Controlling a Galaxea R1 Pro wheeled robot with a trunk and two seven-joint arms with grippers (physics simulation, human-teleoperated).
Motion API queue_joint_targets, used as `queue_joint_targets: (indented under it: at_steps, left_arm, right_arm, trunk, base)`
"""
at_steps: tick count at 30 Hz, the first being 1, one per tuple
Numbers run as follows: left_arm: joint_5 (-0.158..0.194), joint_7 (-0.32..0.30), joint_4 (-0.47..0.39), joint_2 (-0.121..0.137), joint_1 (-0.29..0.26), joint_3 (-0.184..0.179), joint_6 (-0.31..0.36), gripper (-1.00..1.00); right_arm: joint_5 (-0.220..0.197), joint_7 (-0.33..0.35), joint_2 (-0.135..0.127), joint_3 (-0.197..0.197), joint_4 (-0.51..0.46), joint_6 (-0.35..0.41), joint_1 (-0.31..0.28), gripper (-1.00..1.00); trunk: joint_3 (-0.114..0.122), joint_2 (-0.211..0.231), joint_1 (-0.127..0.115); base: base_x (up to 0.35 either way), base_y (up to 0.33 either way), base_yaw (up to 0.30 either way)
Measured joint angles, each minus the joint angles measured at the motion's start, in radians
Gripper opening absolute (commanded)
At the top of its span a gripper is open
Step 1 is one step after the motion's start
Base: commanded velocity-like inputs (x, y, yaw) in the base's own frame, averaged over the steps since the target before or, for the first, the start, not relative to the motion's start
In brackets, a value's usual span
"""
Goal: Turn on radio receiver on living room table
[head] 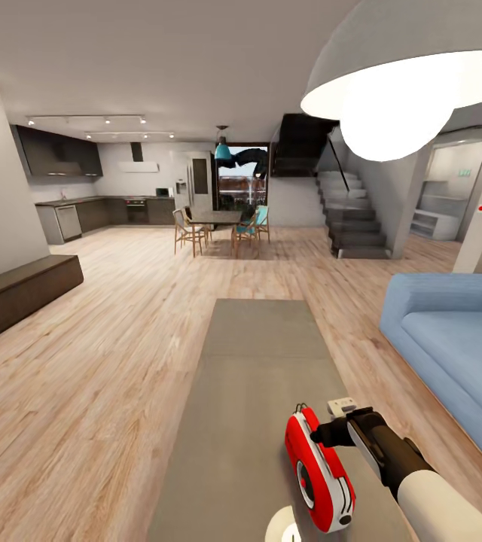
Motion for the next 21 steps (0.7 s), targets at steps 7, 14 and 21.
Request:
queue_joint_targets:
  at_steps: [7,14,21]
  left_arm:
    - [0.000,0.000,0.000,0.000,0.000,0.000,0.000,1.00]
    - [0.000,0.000,0.000,0.000,0.000,0.000,0.000,1.00]
    - [0.000,0.000,0.000,0.000,0.000,0.000,0.000,1.00]
  right_arm:
    - [0.000,0.000,0.000,0.000,0.000,0.000,0.000,1.00]
    - [0.000,0.000,0.000,0.000,0.000,0.000,0.000,1.00]
    - [0.000,0.000,0.000,0.000,0.000,0.000,0.000,1.00]
  trunk:
    - [-0.022,-0.049,0.027]
    - [-0.044,-0.098,0.054]
    - [-0.050,-0.112,0.061]
  base:
    - [0.000,0.000,0.000]
    - [0.000,0.000,0.000]
    - [0.000,0.000,0.000]
